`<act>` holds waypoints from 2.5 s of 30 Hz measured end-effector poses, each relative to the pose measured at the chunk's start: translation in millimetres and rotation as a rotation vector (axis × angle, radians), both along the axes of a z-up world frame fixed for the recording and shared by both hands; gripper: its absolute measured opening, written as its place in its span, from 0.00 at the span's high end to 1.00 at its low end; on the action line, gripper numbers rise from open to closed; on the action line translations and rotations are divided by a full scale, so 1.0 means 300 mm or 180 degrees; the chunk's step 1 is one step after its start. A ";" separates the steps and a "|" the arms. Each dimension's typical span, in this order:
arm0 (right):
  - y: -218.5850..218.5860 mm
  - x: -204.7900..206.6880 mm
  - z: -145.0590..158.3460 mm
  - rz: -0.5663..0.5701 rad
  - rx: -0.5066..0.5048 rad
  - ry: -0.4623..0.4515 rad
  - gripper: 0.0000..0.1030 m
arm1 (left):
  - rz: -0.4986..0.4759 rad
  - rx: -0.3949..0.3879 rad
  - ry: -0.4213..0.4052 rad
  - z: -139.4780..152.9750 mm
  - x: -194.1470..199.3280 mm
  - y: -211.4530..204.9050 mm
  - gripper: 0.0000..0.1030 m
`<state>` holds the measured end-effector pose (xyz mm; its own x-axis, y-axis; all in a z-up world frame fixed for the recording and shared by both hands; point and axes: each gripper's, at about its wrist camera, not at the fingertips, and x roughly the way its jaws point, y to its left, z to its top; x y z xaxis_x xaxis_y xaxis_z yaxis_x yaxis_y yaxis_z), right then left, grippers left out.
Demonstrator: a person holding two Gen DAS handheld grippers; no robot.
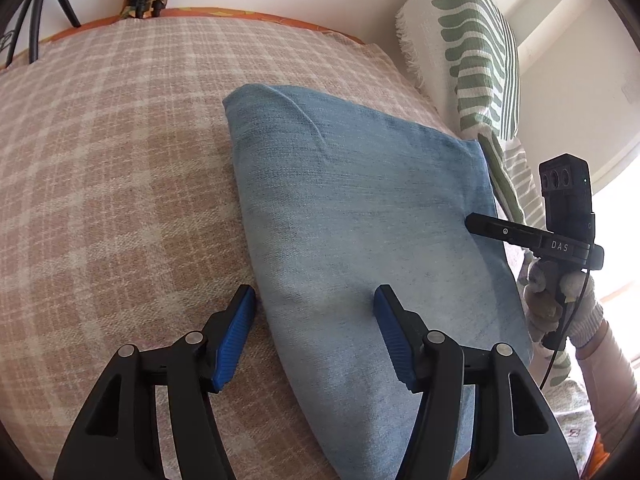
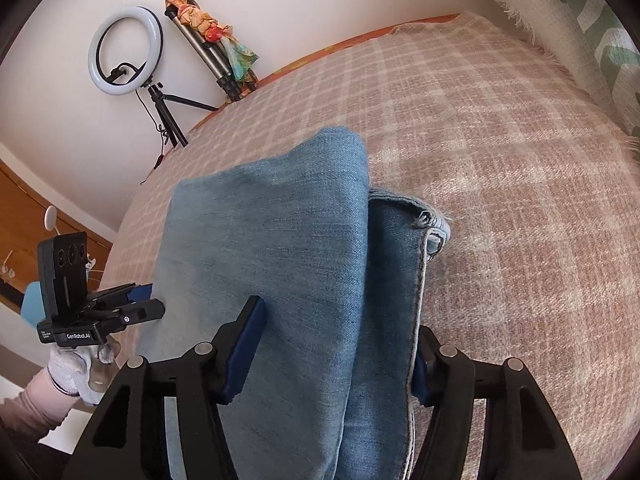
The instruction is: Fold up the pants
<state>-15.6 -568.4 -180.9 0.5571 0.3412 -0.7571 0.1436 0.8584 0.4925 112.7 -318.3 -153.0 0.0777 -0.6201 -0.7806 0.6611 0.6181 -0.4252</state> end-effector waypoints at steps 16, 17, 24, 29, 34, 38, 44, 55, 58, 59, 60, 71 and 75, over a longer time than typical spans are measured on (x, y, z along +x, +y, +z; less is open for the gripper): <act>0.070 0.010 0.049 -0.0020 -0.0342 0.0021 0.73 | 0.0072 -0.0101 -0.0103 0.014 -0.020 -0.073 0.66; 0.080 0.007 0.064 -0.0013 -0.0402 0.0011 0.74 | 0.0083 -0.0131 -0.0104 0.021 -0.020 -0.072 0.68; 0.138 0.000 0.138 -0.0039 -0.0710 -0.0068 0.78 | -0.0080 -0.0193 -0.0342 0.088 -0.046 -0.082 0.84; 0.158 0.000 0.222 -0.0030 -0.0800 -0.0240 0.79 | -0.0086 -0.0368 -0.0245 0.128 -0.026 -0.089 0.86; 0.174 0.028 0.305 -0.0010 -0.0903 -0.0400 0.83 | -0.0115 -0.0522 -0.0264 0.180 -0.011 -0.103 0.87; 0.149 0.093 0.359 -0.0029 -0.0989 -0.0509 0.83 | -0.0122 -0.0592 -0.0325 0.223 0.041 -0.137 0.87; 0.103 0.257 0.438 -0.0131 -0.1145 -0.0676 0.83 | -0.0088 -0.0670 -0.0489 0.312 0.194 -0.236 0.88; 0.002 0.674 0.464 -0.0181 -0.1365 -0.0727 0.83 | 0.0360 -0.0687 -0.0534 0.340 0.542 -0.389 0.88; -0.016 0.777 0.470 -0.0136 -0.1443 -0.0739 0.83 | 0.0439 -0.0662 -0.0570 0.337 0.612 -0.417 0.88; -0.020 0.805 0.470 -0.0133 -0.1457 -0.0746 0.83 | 0.0455 -0.0646 -0.0596 0.338 0.632 -0.426 0.88; -0.024 0.833 0.469 -0.0122 -0.1469 -0.0749 0.83 | 0.0472 -0.0630 -0.0618 0.338 0.653 -0.434 0.88; -0.083 1.043 0.353 -0.0079 -0.1602 -0.0541 0.83 | 0.0647 -0.0450 -0.0537 0.241 0.825 -0.507 0.88; -0.099 1.086 0.300 -0.0090 -0.1691 -0.0466 0.83 | 0.0701 -0.0312 -0.0570 0.210 0.851 -0.522 0.88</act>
<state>310.1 -598.3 -91.0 0.6730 -0.0834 -0.7350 0.1326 0.9911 0.0090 368.0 -475.0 -90.1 0.3499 -0.6448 -0.6795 0.5855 0.7168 -0.3787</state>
